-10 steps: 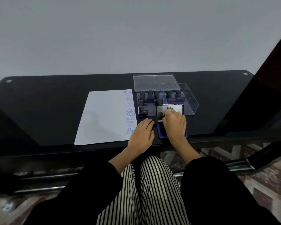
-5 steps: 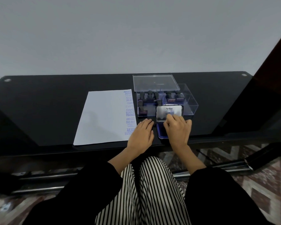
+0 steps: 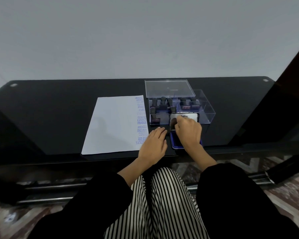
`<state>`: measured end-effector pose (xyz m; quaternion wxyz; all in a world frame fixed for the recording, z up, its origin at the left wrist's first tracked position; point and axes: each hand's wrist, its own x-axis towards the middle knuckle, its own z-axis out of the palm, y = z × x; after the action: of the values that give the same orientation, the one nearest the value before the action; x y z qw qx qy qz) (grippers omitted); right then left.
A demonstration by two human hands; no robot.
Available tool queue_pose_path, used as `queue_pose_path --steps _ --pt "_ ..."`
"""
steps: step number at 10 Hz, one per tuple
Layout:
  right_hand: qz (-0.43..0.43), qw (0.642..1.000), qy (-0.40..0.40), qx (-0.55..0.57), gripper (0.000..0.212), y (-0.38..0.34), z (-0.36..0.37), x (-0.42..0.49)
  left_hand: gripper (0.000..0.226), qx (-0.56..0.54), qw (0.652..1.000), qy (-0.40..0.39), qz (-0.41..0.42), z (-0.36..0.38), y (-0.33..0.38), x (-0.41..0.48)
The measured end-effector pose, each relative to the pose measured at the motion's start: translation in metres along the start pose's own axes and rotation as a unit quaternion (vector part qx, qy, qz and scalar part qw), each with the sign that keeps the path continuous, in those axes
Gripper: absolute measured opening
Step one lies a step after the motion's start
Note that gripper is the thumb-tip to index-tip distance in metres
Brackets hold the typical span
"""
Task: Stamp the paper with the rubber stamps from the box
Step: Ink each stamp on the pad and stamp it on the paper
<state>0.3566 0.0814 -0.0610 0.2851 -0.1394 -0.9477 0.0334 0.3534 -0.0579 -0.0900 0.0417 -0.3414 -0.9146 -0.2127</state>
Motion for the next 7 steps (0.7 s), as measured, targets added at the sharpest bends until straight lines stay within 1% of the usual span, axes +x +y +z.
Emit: queue_pose_path --steps 2,4,6,7 --pt "-0.003 0.999 0.049 0.018 0.029 0.005 -0.003 -0.015 0.047 0.005 1.000 0.000 0.002 0.001 0.001 0.000" --pt "-0.030 0.996 0.085 -0.003 0.029 0.011 -0.007 -0.034 0.047 0.009 1.000 -0.003 0.003 0.001 0.000 0.000" --pt "-0.048 0.995 0.076 -0.037 0.028 0.016 -0.012 -0.038 0.047 0.008 1.000 -0.001 0.002 0.000 0.001 0.000" --pt "-0.043 0.997 0.042 -0.038 0.031 0.013 -0.014 -0.028 0.047 0.006 1.000 -0.001 0.001 0.000 0.001 0.000"
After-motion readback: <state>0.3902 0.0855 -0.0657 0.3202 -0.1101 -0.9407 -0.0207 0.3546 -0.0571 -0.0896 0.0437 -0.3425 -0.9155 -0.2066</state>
